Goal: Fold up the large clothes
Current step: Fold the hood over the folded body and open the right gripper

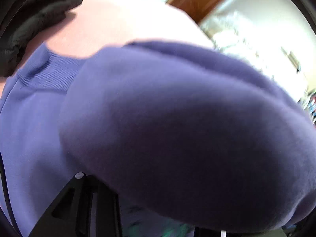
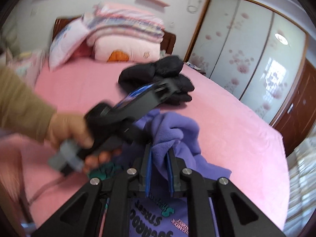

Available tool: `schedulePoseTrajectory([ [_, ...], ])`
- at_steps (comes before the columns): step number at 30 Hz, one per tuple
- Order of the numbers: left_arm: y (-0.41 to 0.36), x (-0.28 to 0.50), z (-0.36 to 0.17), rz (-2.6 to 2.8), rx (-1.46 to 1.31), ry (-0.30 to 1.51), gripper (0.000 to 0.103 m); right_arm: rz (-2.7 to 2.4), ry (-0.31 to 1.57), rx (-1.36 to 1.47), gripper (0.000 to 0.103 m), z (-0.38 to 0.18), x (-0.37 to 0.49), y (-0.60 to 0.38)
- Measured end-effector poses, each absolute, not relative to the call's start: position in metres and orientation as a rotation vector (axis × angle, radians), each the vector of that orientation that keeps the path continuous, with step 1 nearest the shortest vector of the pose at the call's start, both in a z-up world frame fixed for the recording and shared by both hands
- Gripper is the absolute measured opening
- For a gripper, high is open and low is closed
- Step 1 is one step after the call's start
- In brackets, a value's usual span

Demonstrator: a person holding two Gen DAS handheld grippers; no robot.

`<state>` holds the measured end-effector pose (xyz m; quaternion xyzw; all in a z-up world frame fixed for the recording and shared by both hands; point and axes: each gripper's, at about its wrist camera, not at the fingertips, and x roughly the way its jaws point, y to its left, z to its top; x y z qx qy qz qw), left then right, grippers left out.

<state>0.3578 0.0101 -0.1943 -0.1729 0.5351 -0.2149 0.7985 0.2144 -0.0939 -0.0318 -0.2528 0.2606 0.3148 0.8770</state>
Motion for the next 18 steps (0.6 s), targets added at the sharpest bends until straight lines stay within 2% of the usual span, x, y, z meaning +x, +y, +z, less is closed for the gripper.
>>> schedulePoseTrajectory([
  [6, 0.032, 0.314, -0.174, -0.535, -0.123, 1.179, 0.036, 0.667, 0.601, -0.612, 0.017, -0.093, 0.191, -0.074],
  [12, 0.056, 0.308, -0.132, -0.494, -0.123, 1.148, 0.052, 0.621, 0.649, -0.711, 0.021, -0.137, 0.173, -0.058],
  [16, 0.045, 0.32, -0.096, -0.454, -0.196, 1.093, 0.076, 0.589, 0.646, -0.645, 0.023, -0.133, 0.173, -0.062],
  [18, 0.028, 0.331, -0.085, -0.446, -0.206, 1.094, 0.078, 0.582, 0.659, -0.608, 0.026, -0.129, 0.174, -0.064],
])
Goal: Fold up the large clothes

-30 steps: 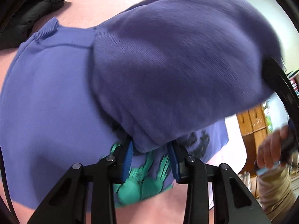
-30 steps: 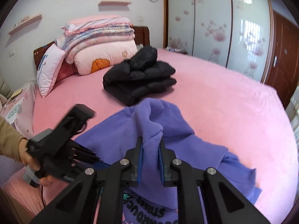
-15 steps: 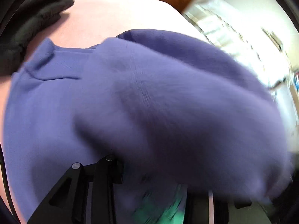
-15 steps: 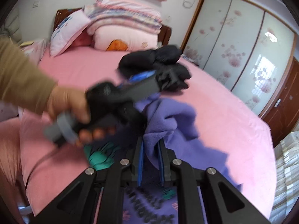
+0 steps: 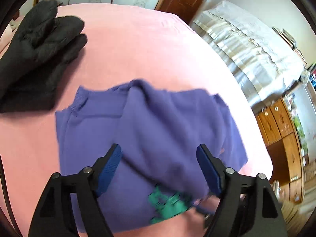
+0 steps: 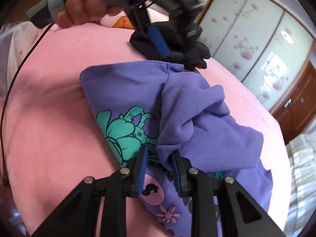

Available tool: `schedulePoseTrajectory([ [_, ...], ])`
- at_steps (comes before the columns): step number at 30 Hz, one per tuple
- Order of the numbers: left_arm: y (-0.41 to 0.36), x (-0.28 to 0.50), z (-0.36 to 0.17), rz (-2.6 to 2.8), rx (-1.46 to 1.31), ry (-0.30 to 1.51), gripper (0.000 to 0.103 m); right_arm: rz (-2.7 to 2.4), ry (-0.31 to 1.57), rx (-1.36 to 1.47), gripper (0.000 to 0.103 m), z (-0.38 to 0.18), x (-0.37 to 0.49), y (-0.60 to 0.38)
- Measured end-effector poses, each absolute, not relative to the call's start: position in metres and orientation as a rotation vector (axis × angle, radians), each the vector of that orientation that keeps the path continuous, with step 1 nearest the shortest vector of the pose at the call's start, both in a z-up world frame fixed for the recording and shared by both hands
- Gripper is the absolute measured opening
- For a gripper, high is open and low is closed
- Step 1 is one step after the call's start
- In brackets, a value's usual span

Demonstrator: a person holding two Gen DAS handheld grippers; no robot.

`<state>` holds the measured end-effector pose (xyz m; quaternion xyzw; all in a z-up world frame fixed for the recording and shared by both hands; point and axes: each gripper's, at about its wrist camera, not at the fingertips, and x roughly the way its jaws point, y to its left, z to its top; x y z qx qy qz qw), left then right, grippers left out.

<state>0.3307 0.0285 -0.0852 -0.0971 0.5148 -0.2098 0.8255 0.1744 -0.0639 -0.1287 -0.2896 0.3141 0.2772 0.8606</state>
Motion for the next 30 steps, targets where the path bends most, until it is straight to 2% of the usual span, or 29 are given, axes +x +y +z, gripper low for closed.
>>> schedulePoseTrajectory([
  [5, -0.017, 0.355, -0.078, -0.364, -0.112, 1.159, 0.078, 0.557, 0.686, -0.527, 0.029, -0.119, 0.174, -0.072],
  [7, -0.036, 0.362, -0.087, -0.308, -0.022, 1.191, 0.078, 0.542, 0.697, -0.467, 0.038, -0.11, 0.173, -0.082],
  [9, -0.045, 0.365, -0.098, -0.218, 0.091, 1.207, 0.078, 0.512, 0.701, -0.396, 0.053, -0.1, 0.173, -0.096],
  [12, -0.04, 0.37, -0.105, -0.161, 0.107, 1.214, 0.078, 0.463, 0.722, -0.225, 0.067, -0.084, 0.181, -0.133],
  [18, 0.011, 0.367, -0.12, -0.119, -0.077, 1.235, 0.077, 0.337, 0.807, 0.093, 0.069, -0.08, 0.224, -0.199],
  [25, 0.039, 0.359, -0.145, -0.116, -0.187, 1.279, 0.075, 0.305, 0.913, 0.381, 0.069, -0.1, 0.285, -0.21],
  [27, 0.038, 0.36, -0.147, -0.152, -0.207, 1.283, 0.055, 0.265, 0.98, 0.438, 0.069, -0.118, 0.303, -0.205],
  [28, 0.037, 0.361, -0.147, -0.16, -0.213, 1.287, 0.049, 0.249, 1.008, 0.456, 0.066, -0.125, 0.308, -0.203],
  [30, 0.037, 0.362, -0.143, -0.154, -0.226, 1.258, 0.029, 0.255, 1.03, 0.454, 0.018, -0.131, 0.313, -0.197],
])
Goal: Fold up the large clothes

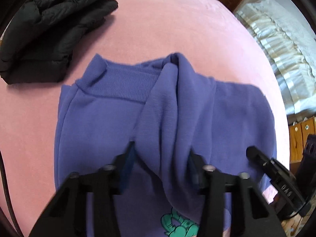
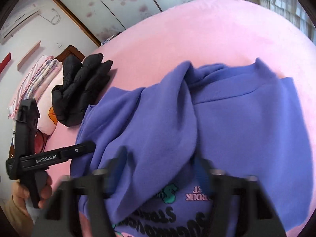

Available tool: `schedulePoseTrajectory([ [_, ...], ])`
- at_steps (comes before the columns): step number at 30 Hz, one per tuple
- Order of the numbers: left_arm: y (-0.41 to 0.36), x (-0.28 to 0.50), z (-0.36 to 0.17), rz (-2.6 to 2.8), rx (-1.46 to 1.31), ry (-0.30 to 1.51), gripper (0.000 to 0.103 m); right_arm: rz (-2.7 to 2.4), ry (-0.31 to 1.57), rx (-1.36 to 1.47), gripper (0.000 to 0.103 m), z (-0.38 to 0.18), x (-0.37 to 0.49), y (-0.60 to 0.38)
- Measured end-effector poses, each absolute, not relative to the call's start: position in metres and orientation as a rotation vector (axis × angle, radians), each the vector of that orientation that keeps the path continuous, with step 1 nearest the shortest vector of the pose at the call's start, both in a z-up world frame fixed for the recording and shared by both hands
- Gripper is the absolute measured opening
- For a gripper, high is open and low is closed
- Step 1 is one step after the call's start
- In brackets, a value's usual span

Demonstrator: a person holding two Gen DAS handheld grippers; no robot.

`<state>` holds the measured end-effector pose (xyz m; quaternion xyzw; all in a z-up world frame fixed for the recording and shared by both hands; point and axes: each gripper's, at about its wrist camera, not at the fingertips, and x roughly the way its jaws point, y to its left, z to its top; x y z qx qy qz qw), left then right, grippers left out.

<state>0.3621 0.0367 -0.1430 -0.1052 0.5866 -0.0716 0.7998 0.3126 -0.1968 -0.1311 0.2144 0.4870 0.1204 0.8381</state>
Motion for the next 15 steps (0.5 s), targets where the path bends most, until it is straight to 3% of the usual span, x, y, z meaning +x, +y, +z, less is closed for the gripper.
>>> schedulePoseTrajectory([
  [2, 0.042, 0.363, -0.137, -0.171, -0.29, 1.226, 0.019, 0.247, 1.022, 0.42, 0.015, -0.128, 0.312, -0.195],
  [7, 0.067, 0.342, -0.136, -0.216, -0.56, 1.09, 0.017, 0.24, 0.919, 0.409, 0.012, -0.105, 0.304, -0.217],
  [12, 0.068, 0.3, -0.18, -0.198, -0.606, 1.079, 0.016, 0.223, 0.963, 0.399, 0.012, -0.127, 0.291, -0.235],
  [14, 0.07, 0.29, -0.189, -0.198, -0.588, 1.052, 0.019, 0.213, 0.973, 0.387, 0.015, -0.143, 0.284, -0.236],
  [15, 0.07, 0.283, -0.191, -0.206, -0.577, 1.035, 0.02, 0.205, 0.968, 0.388, 0.023, -0.149, 0.28, -0.237],
])
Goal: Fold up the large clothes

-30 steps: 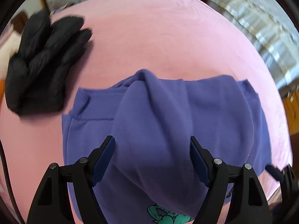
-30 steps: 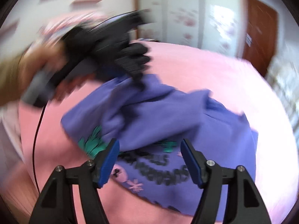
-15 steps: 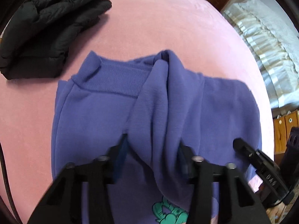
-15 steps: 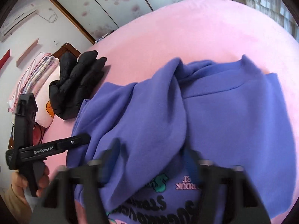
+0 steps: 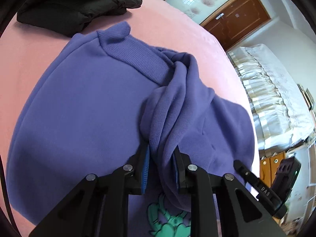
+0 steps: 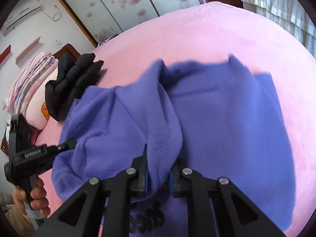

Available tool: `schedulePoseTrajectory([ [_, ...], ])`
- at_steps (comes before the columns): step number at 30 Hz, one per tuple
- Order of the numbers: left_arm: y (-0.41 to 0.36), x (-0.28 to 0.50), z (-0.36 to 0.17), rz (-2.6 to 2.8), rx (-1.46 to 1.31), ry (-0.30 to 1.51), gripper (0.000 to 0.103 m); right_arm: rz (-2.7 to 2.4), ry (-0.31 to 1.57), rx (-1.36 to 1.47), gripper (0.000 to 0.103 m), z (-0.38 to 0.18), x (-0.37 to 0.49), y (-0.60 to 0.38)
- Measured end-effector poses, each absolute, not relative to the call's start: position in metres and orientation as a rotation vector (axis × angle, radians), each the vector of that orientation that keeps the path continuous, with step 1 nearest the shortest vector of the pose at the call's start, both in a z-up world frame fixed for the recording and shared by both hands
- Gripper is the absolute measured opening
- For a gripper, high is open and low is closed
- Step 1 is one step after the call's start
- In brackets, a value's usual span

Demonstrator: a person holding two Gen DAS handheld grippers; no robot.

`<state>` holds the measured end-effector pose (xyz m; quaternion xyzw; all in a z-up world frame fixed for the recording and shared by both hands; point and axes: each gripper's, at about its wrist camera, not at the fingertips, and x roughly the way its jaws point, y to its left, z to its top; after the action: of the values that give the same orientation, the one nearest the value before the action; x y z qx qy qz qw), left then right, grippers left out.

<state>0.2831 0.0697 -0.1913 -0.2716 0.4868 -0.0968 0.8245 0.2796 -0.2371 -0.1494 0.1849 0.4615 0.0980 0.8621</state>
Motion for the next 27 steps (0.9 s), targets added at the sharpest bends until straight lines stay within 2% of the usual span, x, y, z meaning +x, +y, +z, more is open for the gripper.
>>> schedulePoseTrajectory([
  [3, 0.069, 0.273, -0.188, -0.212, -0.554, 1.011, 0.025, 0.162, 0.942, 0.343, 0.043, -0.153, 0.268, -0.237],
  [6, 0.066, 0.272, -0.182, -0.205, -0.503, 1.005, 0.031, 0.142, 0.93, 0.295, 0.051, -0.146, 0.262, -0.235],
  [11, 0.058, 0.252, -0.17, -0.168, -0.448, 0.972, 0.043, 0.098, 0.893, 0.133, 0.052, -0.128, 0.243, -0.222],
  [16, 0.058, 0.234, -0.168, -0.148, -0.451, 0.96, 0.045, 0.043, 0.759, -0.035, 0.052, -0.102, 0.211, -0.202],
  [20, 0.056, 0.23, -0.163, -0.131, -0.413, 0.95, 0.045, 0.11, 0.626, -0.053, 0.052, -0.079, 0.19, -0.18],
  [22, 0.055, 0.235, -0.164, -0.122, -0.407, 0.956, 0.045, 0.176, 0.62, -0.06, 0.051, -0.077, 0.189, -0.164],
  [24, 0.056, 0.235, -0.167, -0.112, -0.415, 0.961, 0.045, 0.24, 0.635, -0.065, 0.033, -0.083, 0.19, -0.148],
  [27, 0.057, 0.235, -0.172, -0.091, -0.412, 0.982, 0.048, 0.332, 0.735, -0.058, 0.013, -0.109, 0.198, -0.129],
])
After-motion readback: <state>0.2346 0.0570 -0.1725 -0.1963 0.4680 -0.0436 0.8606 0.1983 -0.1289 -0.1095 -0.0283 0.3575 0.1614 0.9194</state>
